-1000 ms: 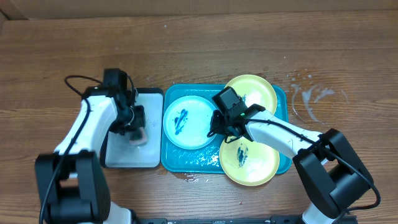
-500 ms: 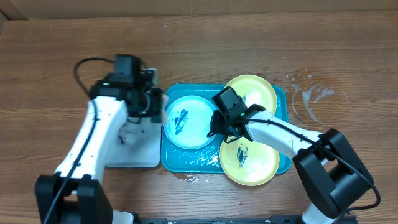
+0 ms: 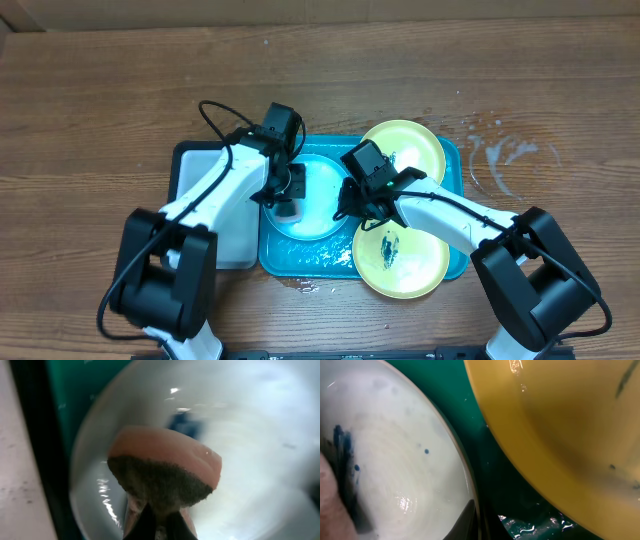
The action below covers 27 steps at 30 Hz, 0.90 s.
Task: Clean dirty plates on tray and stack at the side
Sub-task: 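Scrub the white plate surface with the sponge in the left gripper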
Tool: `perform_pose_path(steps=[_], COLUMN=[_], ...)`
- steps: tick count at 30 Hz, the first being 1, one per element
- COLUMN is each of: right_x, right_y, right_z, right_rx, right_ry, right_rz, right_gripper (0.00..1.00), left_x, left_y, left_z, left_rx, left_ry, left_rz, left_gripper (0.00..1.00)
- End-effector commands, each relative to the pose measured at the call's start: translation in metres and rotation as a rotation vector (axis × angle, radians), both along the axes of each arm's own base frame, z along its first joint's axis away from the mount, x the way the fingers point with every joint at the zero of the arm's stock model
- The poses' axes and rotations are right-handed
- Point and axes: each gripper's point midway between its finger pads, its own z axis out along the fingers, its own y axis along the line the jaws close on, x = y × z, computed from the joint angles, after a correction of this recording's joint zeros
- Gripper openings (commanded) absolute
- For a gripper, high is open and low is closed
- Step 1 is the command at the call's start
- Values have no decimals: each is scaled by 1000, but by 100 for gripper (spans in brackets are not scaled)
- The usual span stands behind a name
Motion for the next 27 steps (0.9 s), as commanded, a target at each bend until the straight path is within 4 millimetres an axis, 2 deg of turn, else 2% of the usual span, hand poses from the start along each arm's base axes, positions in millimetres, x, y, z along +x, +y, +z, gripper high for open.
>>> perform_pose_path(steps=[1,3,5,12,14,23,27], right_x=[-7,-7,-7,-6,-6,-6,-6], right_y=[1,1,1,2,2,2,2], right_z=[-5,-5,-5,-5,-5,-5,-5], right_rx=[-9,-9,-9,-7,-7,-6,-7], right_ry=[22,22,22,20,20,20,21], right_rz=[11,11,11,11,11,8,8], right_gripper=[4,4,4,4,4,4,4], left_x=[5,4,1,-16,-22,-33,-30], left_y=[29,31,21,-54,-72,-118,-125], left_z=[-16,-24,-33,-46,-45,-27,-24], left_rx=[171,187,139,-190,-257,-457,-492], left_ry=[-1,14,48,141,155,174,166], left_rz=[135,137,105,-116,-162,-268,-260], left_gripper=[4,4,4,4,4,4,4])
